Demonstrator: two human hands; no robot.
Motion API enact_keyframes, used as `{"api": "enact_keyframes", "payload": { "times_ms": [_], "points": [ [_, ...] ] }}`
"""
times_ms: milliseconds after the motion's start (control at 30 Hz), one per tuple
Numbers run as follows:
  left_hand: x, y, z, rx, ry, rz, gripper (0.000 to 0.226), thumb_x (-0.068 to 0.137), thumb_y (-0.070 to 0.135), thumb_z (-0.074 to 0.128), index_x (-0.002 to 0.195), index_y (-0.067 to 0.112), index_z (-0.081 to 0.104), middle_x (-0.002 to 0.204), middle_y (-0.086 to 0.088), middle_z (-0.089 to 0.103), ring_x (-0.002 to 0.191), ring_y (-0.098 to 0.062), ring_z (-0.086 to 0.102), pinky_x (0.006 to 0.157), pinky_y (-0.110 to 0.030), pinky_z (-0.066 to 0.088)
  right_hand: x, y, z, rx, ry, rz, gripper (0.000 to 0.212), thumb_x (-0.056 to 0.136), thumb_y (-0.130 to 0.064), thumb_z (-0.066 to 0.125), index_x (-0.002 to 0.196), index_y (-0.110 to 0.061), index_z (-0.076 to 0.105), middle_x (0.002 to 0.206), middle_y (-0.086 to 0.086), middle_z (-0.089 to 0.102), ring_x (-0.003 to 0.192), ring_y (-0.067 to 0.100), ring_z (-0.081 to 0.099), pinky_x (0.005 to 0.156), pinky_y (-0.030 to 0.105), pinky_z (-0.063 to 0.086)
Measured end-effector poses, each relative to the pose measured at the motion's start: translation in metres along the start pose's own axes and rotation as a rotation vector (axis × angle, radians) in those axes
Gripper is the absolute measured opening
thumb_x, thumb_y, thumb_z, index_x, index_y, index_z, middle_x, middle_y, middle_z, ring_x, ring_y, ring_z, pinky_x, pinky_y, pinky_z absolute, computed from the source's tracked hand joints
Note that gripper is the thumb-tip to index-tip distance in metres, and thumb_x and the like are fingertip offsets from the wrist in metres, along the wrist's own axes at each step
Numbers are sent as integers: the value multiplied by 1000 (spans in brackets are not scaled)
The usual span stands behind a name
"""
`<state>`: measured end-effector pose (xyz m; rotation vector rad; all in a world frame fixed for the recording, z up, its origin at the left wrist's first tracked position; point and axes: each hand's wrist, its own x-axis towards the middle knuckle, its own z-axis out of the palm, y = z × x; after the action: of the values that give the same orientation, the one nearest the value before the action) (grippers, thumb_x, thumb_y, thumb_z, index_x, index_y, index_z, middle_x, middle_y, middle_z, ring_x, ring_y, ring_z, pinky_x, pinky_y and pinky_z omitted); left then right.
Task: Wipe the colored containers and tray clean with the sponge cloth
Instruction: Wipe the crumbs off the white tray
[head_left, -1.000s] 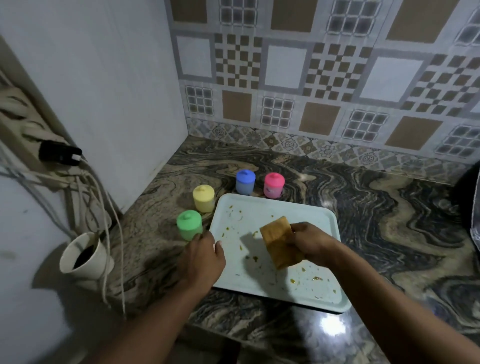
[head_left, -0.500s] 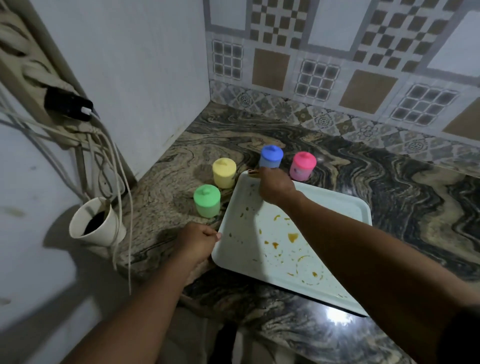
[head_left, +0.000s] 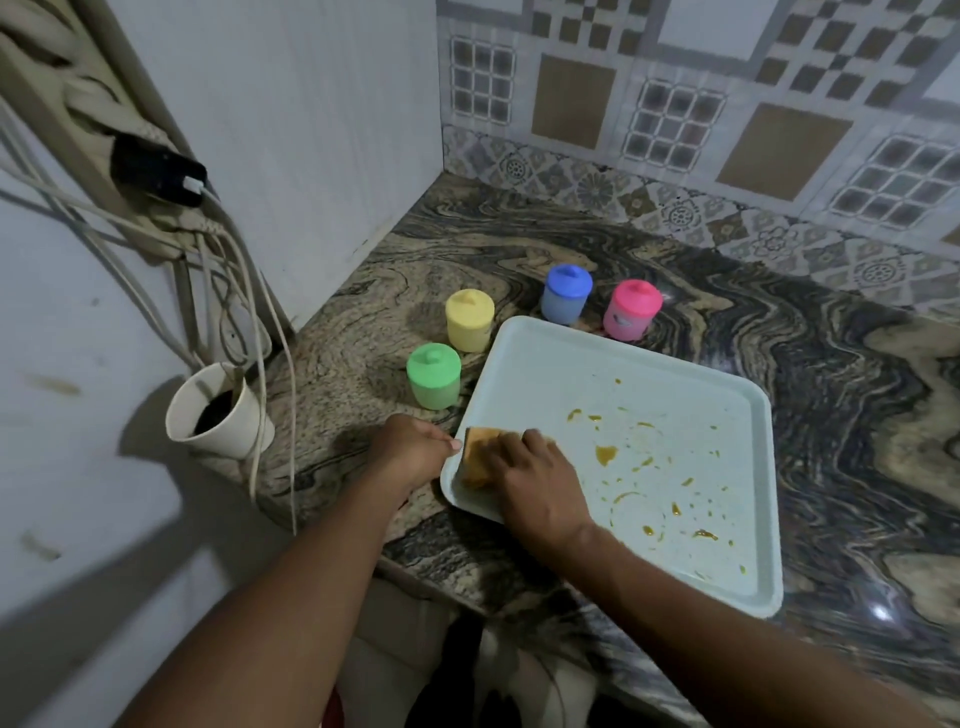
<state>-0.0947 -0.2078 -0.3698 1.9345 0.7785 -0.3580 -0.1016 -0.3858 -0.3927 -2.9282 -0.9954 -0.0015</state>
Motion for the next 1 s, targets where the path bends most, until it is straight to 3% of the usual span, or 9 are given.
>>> {"api": "enact_keyframes", "payload": {
  "times_ms": [167, 267, 333, 400, 467, 567, 833, 933, 1000],
  "points": [
    [-4, -2, 5, 26, 43, 21, 13, 81, 26, 80, 75, 19, 71, 85, -4, 72, 85, -25, 69, 86, -40, 58, -36, -2, -12, 177, -72, -117, 46, 69, -20, 66, 115, -20, 71, 97, 3, 66, 84, 28, 57, 61, 35, 48],
    [-10, -4, 14, 120, 98, 111, 19, 90, 26, 71, 73, 19, 65, 76, 2, 65, 78, -21, 63, 73, -30, 50, -29, 26, -42, 549, -138, 54, 36, 81, -25, 54, 112, -21, 73, 101, 4, 72, 93, 24, 63, 75, 34, 49],
    [-13, -4, 18, 181, 143, 151, 24, 92, 28, 67, 72, 19, 59, 73, 4, 61, 75, -22, 60, 68, -30, 48, -12, 56, -60, 634, -17, 204, 18, 90, -22, 58, 97, -17, 73, 90, 6, 74, 87, 22, 68, 69, 30, 44],
    [-13, -7, 21, 213, 158, 169, 27, 93, 29, 65, 71, 19, 55, 71, 3, 59, 78, -26, 61, 69, -34, 51, 15, 88, -68, 529, 127, 342, 13, 94, -14, 57, 84, -16, 64, 83, 15, 72, 81, 35, 68, 62, 31, 36],
    [-13, -9, 23, 237, 159, 185, 28, 94, 30, 63, 70, 19, 53, 70, 1, 57, 80, -29, 61, 70, -38, 52, 47, 114, -66, 419, 130, 430, 16, 93, -6, 50, 94, -9, 66, 92, 23, 70, 85, 46, 62, 63, 33, 38],
    [-15, -9, 24, 274, 172, 191, 30, 94, 31, 61, 69, 19, 50, 70, -2, 56, 82, -33, 61, 67, -37, 48, 72, 124, -52, 281, -47, 434, 37, 91, -9, 49, 124, -12, 65, 114, 21, 68, 101, 42, 63, 79, 41, 52],
    [-12, -1, 22, 344, 171, 134, 36, 92, 33, 63, 64, 16, 48, 79, -12, 64, 83, -34, 64, 65, -34, 44, -12, 22, -16, 38, -106, 349, 37, 98, -15, 44, 133, -13, 55, 141, 8, 53, 133, 31, 44, 88, 39, 50],
    [-12, -3, 23, 350, 175, 125, 38, 92, 33, 63, 62, 17, 45, 79, -15, 63, 83, -36, 64, 61, -32, 39, -57, -1, -20, 46, -96, 264, 42, 76, -12, 66, 117, -13, 70, 126, 8, 69, 120, 30, 61, 68, 35, 58],
    [-11, -4, 23, 357, 176, 131, 38, 92, 33, 63, 63, 19, 44, 87, -15, 66, 85, -36, 64, 60, -31, 37, -74, -3, -23, 105, -141, 214, 44, 70, -13, 60, 111, -16, 73, 120, 4, 73, 115, 28, 65, 63, 37, 59]
  ]
}}
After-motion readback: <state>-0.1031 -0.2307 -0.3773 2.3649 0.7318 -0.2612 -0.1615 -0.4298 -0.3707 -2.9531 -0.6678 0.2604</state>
